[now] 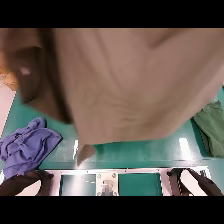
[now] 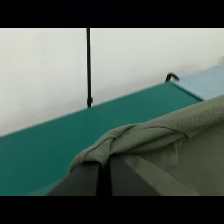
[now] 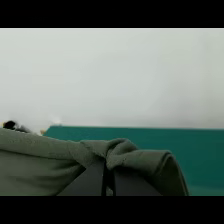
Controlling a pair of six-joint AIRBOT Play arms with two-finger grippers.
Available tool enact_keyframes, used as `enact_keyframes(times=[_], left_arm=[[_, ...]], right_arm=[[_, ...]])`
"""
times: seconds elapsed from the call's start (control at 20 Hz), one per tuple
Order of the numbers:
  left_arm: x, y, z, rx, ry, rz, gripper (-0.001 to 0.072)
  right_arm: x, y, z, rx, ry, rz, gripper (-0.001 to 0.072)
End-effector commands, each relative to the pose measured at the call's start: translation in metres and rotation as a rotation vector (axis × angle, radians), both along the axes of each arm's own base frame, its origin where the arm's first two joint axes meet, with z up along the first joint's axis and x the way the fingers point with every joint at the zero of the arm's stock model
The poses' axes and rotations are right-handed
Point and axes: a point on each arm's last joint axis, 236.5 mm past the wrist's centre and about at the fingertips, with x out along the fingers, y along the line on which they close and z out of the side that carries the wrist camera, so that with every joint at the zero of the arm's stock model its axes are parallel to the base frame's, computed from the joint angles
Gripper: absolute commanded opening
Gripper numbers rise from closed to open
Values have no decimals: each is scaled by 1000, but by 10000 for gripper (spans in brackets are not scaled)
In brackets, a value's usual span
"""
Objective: Fold the shirts.
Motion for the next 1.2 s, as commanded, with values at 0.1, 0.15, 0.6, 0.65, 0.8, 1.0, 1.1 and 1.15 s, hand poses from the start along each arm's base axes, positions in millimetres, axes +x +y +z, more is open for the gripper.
enact_keyframes(times=[0.1, 0.15, 0.6, 0.65, 0.8, 1.0, 1.1, 1.15], left_arm=[[140, -51, -231, 33, 452, -128, 30], [158, -60, -275, 13, 519, -149, 31], [194, -61, -402, -136, 782, -191, 582], [188, -45, -391, -153, 828, -204, 595], [154, 22, -378, -193, 1012, -218, 588], [110, 78, -409, -290, 1280, -182, 587], [92, 82, -426, -309, 1365, -198, 513], [80, 80, -434, -307, 1410, -223, 479]], right_arm=[[94, -21, -227, 107, 370, -77, 15], [108, -30, -273, 135, 450, -112, 16], [153, -46, -424, 308, 782, -72, 282], [146, -50, -412, 325, 796, -23, 293], [98, -71, -388, 412, 892, 84, 292], [-1, -93, -422, 471, 1116, -38, 292], [-53, -96, -452, 479, 1242, -149, 339], [-77, -93, -466, 490, 1306, -185, 373]])
